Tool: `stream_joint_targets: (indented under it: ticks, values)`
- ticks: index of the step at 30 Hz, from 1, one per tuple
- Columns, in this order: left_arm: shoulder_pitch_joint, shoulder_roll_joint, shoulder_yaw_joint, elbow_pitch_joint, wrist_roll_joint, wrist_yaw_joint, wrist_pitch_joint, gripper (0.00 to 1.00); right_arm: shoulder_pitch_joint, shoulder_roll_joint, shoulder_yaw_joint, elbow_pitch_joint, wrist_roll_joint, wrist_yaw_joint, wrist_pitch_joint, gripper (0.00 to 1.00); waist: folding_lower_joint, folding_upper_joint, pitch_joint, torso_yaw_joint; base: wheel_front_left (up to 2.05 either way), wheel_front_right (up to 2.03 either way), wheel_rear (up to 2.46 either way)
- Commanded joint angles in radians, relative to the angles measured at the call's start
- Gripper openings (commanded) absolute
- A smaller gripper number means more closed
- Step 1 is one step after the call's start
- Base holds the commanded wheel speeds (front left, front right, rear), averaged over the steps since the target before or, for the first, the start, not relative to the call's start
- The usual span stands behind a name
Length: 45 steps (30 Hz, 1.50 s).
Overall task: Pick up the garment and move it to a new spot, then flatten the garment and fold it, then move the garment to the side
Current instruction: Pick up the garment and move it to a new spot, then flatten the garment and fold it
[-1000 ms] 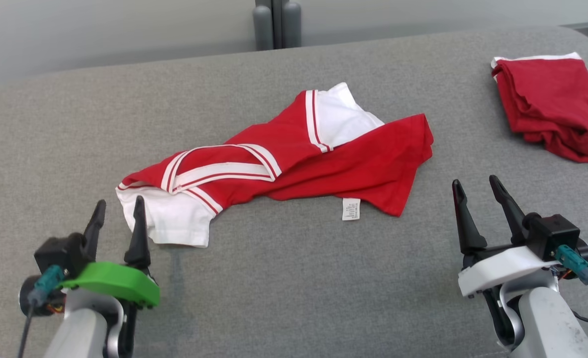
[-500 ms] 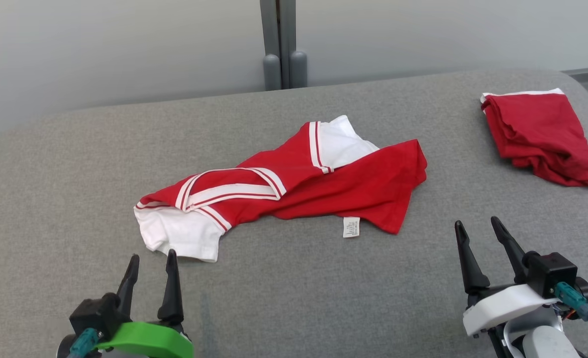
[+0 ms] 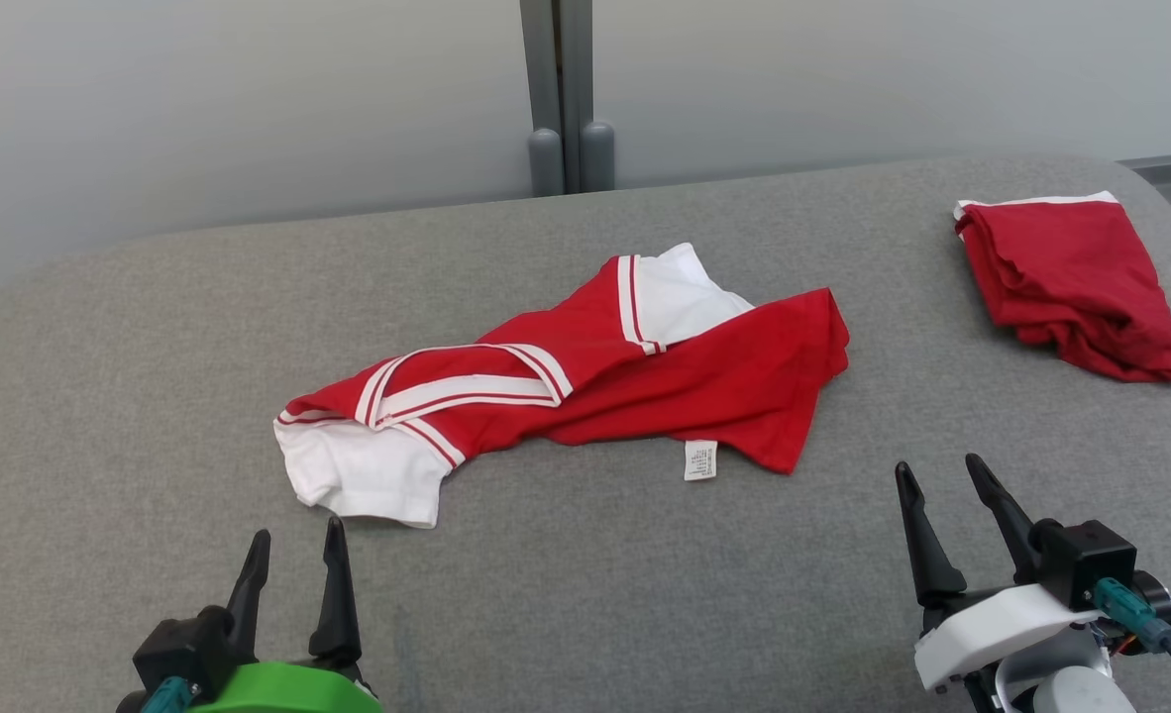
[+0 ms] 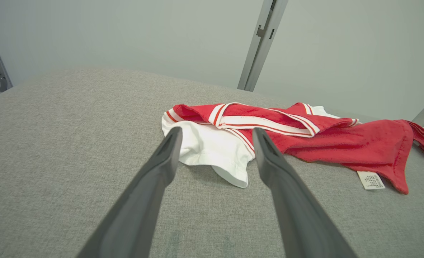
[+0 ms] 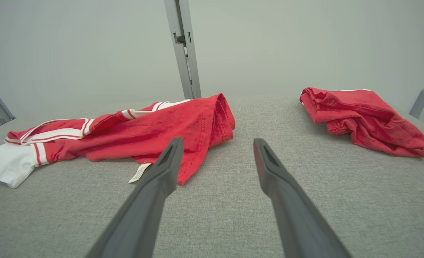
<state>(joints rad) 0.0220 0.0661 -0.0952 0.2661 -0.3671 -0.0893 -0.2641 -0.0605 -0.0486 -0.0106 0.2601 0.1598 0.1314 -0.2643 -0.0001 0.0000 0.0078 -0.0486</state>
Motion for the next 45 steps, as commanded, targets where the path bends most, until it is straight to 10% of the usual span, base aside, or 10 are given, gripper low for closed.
stream_joint_targets:
  ticks: [1,22,45]
  values:
    - [0.014,-0.003,0.007,0.002,0.007,-0.007,0.000,1.00,0.007,-0.004,0.001,0.003,0.006,-0.002,0.000,1.00,0.0001,0.0000,0.000,0.001,0.00,0.00,0.00]
    - [-0.017,-0.013,0.003,0.070,0.043,-0.027,0.000,1.00,0.007,-0.004,0.021,0.000,0.002,-0.002,0.000,1.00,0.0001,0.0000,0.011,-0.007,0.00,0.00,0.00]
    - [-0.369,0.067,0.075,0.453,0.006,-0.035,0.000,1.00,-0.101,-0.004,0.044,-0.043,-0.026,-0.002,0.000,1.00,0.0001,0.0000,0.244,-0.084,0.00,0.00,0.00]
